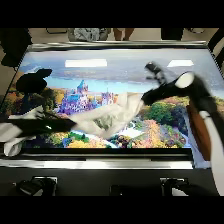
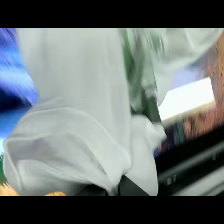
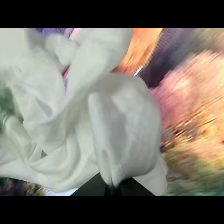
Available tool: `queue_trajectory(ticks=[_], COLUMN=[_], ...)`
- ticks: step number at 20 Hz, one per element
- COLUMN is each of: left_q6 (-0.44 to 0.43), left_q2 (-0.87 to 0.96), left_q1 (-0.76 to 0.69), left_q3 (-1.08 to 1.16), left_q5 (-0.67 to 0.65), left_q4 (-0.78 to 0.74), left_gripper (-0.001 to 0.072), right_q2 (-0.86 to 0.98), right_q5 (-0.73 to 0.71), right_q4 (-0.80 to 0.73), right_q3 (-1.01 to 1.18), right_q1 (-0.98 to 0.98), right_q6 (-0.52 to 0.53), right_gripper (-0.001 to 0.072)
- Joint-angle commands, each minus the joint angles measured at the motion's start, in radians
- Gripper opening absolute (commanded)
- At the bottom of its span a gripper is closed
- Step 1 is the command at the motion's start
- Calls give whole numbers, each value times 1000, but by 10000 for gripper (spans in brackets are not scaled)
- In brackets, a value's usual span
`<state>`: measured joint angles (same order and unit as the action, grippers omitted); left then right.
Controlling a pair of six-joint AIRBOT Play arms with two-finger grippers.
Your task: Fold the shirts.
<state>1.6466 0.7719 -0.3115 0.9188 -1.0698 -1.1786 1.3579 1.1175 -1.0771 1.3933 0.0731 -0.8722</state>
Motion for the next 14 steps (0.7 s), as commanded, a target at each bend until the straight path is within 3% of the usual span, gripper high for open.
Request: queue_trajectory(ticks=[1,4,6,9,14], left_q6=[39,34,19,20,0], left_q2=[-129,-139,-140,-146,-155], left_q1=[265,365,365,365,364], left_q3=[361,587,657,683,682], left_q5=[-35,-35,-35,-54,-174], left_q4=[-135,-93,-104,-151,-66], left_gripper=[33,33,33,33,33], right_q2=[-249,-463,-565,-663,-721], right_q5=[-75,-104,-79,36,237], right_q4=[-83,-105,-214,-425,-447], right_q3=[222,281,281,281,281], right_q1=[-85,-88,-88,-88,-88], right_q6=[16,16,-13,-119,-119], right_gripper=[58,58,58,58,58])
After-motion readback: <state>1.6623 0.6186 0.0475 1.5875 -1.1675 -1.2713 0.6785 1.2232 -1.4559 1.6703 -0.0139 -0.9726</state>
